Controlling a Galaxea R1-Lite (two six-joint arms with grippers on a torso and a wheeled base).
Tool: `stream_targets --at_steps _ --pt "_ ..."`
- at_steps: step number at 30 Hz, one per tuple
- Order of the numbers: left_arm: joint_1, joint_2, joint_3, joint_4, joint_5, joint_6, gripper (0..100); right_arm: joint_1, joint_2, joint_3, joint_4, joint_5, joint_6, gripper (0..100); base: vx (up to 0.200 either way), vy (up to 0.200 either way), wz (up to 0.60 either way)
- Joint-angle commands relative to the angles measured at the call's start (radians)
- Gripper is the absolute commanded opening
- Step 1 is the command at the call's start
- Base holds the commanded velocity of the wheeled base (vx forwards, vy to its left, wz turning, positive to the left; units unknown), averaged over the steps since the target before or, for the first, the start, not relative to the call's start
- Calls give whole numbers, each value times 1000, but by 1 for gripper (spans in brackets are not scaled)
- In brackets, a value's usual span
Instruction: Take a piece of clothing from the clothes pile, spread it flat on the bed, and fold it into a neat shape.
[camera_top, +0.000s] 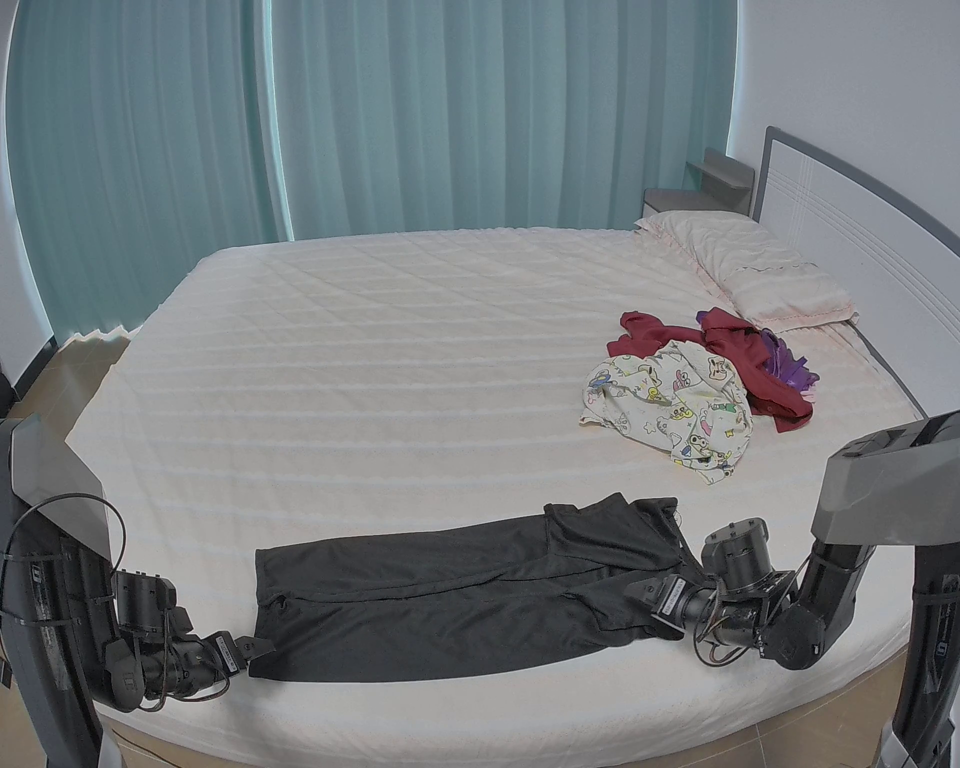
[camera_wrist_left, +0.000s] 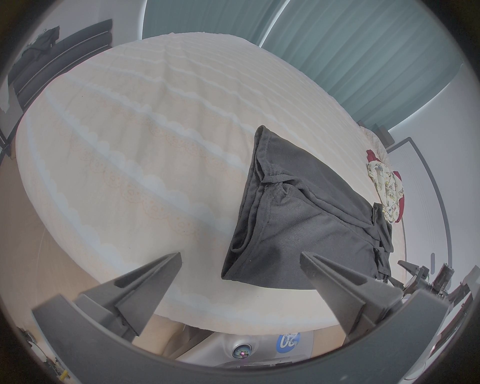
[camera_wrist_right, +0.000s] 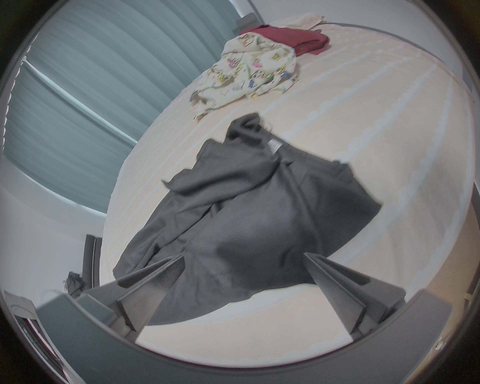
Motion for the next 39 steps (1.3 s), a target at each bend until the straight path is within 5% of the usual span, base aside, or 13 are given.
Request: stream_targets --at_steps 1,7,15,39 --pt "0 2 16 0 0 0 100 -42 -46 29 5 -2 -11 100 0 0 0" --pt "-2 2 16 0 3 -10 100 -118 -110 100 -8 -2 -122 100 0 0 0" --pt "-3 3 16 0 4 -10 100 -213 -170 106 2 0 -145 100 0 0 0" --pt "-8 5 16 0 9 -10 100 -221 -224 95 54 -2 -145 100 0 0 0"
